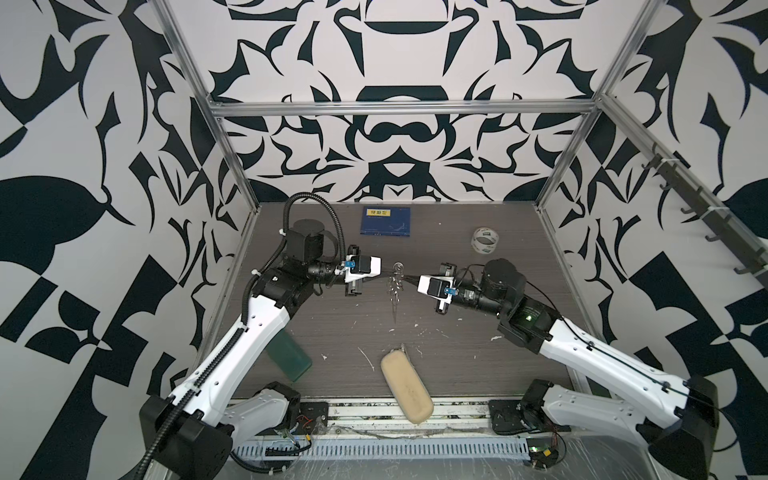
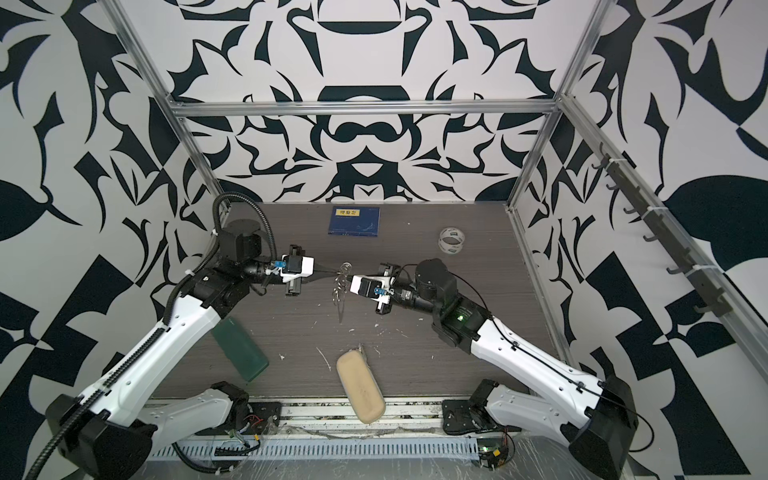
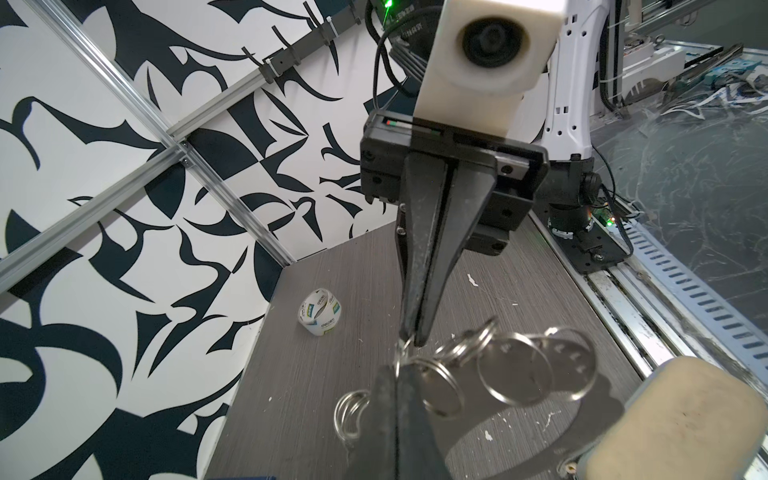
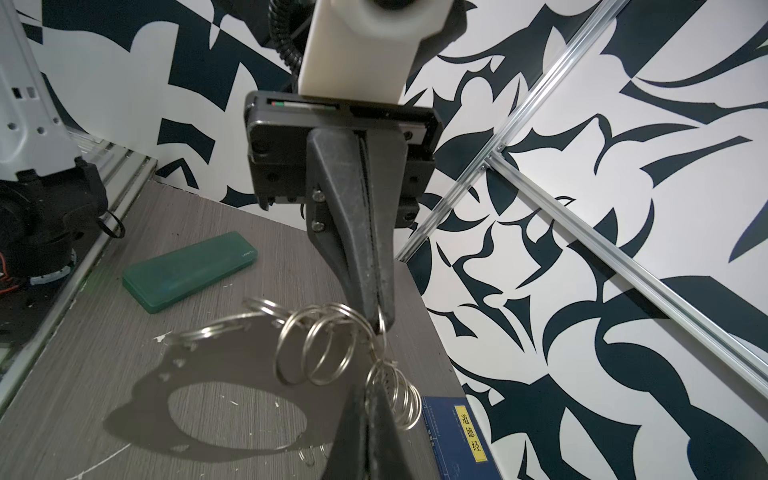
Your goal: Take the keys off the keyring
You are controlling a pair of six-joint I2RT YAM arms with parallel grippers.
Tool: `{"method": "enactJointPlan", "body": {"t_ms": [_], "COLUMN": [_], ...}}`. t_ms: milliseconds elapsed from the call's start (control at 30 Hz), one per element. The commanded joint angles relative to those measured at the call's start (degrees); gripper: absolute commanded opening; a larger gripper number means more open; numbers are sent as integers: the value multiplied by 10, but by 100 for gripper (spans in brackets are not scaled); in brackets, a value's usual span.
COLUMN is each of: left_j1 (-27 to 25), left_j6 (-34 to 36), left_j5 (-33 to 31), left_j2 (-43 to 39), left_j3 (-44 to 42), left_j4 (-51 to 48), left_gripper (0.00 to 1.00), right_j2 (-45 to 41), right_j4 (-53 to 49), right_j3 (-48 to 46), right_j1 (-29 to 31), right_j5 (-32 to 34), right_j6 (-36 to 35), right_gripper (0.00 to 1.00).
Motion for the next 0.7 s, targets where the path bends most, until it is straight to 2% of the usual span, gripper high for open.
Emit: {"method": "enactJointPlan", "body": {"t_ms": [0, 433, 667], "left_j1": [19, 47, 60], "left_j6": [10, 27, 19], "left_j5": [52, 93, 122], "left_j2": [18, 114, 133], "left_j3": [6, 36, 67], "left_j4": [28, 85, 73], "left_gripper": [0, 0, 0], "right_j2": [-2, 69, 128], "right_j4": [-7, -2, 37], "right_j3": [32, 76, 85], "right_j1": [-35, -117, -128], "right_j5": [7, -55, -72], "right_j6": [-12, 9, 37], "right_gripper": [0, 0, 0]}}
